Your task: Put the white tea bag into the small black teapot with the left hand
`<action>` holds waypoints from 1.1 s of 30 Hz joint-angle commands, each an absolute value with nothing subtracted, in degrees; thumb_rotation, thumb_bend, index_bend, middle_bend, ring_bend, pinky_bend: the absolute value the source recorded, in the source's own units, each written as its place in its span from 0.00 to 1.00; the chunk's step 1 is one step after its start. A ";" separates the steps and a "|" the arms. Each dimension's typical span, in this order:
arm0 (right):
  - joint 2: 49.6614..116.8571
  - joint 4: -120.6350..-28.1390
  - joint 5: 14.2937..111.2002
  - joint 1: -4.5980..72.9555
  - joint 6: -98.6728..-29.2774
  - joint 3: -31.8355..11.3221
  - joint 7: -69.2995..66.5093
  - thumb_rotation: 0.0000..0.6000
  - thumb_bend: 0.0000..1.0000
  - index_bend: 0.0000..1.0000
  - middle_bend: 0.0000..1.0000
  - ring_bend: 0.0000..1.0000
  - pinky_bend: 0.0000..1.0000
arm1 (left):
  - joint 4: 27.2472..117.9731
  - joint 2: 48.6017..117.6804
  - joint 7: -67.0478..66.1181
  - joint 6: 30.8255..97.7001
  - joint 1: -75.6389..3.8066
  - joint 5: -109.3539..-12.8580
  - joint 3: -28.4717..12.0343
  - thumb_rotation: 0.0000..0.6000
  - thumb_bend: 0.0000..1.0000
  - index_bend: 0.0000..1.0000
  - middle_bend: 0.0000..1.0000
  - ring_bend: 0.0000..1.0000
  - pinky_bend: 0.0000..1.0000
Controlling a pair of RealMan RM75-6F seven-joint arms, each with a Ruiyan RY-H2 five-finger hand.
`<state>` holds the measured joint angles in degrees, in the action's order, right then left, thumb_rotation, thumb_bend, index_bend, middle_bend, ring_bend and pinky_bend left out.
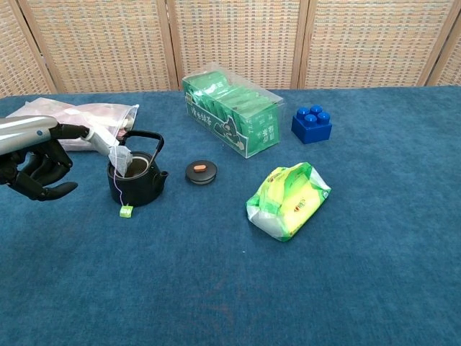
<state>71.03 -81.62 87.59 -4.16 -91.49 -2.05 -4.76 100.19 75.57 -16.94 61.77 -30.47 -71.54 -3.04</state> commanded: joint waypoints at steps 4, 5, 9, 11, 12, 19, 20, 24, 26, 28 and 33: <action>71.19 -81.50 87.70 -3.80 -91.03 -2.08 -4.87 1.00 0.09 0.11 0.19 0.03 0.10 | 104.22 69.28 -22.65 58.64 -31.87 -66.64 -2.97 1.00 0.84 0.11 0.87 0.76 0.71; 71.24 -81.48 87.70 -3.76 -90.96 -2.08 -4.86 1.00 0.08 0.11 0.19 0.03 0.10 | 104.70 68.61 -23.51 58.16 -32.20 -65.86 -2.97 1.00 0.87 0.10 0.87 0.76 0.71; 71.37 -81.44 87.55 -3.65 -90.63 -2.05 -4.83 1.00 0.08 0.11 0.19 0.03 0.10 | 106.39 66.36 -27.13 55.13 -34.10 -61.54 -2.61 1.00 0.97 0.03 0.88 0.77 0.71; 71.35 -81.43 87.59 -3.64 -90.68 -2.06 -4.87 1.00 0.09 0.11 0.19 0.03 0.10 | 106.85 65.68 -28.51 53.21 -35.31 -59.10 -2.39 1.00 0.98 0.01 0.88 0.77 0.71; 71.34 -81.42 87.61 -3.64 -90.74 -2.08 -4.87 1.00 0.09 0.11 0.19 0.03 0.10 | 107.13 65.30 -29.41 52.04 -36.14 -57.48 -2.21 1.00 0.98 0.00 0.88 0.77 0.71; 71.38 -81.29 87.56 -3.78 -90.91 -2.02 -5.03 1.00 0.09 0.11 0.20 0.03 0.10 | 107.02 65.55 -31.85 48.37 -39.93 -51.04 -1.82 1.00 0.98 0.00 0.88 0.77 0.71; 71.41 -81.26 87.52 -3.78 -90.85 -2.00 -5.08 1.00 0.08 0.11 0.20 0.03 0.10 | 106.66 65.88 -31.83 48.08 -40.40 -50.33 -1.92 1.00 0.98 0.00 0.88 0.77 0.71; 71.39 -81.24 87.45 -3.83 -90.88 -2.01 -5.11 1.00 0.09 0.11 0.20 0.03 0.10 | 105.53 66.92 -32.24 47.80 -41.63 -48.69 -1.95 1.00 0.98 0.00 0.88 0.77 0.71; 71.36 -81.21 87.40 -3.88 -90.92 -2.00 -5.15 1.00 0.09 0.11 0.20 0.03 0.10 | 104.97 67.46 -32.45 47.63 -42.31 -47.73 -1.96 1.00 0.98 0.00 0.88 0.77 0.71; 71.33 -81.21 87.31 -3.94 -90.96 -2.02 -5.17 1.00 0.09 0.11 0.20 0.03 0.10 | 104.29 68.04 -32.62 47.23 -43.11 -46.67 -1.99 1.00 0.98 0.00 0.88 0.77 0.71; 71.39 -81.09 87.12 -4.08 -90.91 -1.96 -5.30 1.00 0.08 0.11 0.20 0.03 0.10 | 102.35 69.78 -32.93 45.91 -45.17 -44.06 -2.27 1.00 0.98 0.00 0.88 0.77 0.71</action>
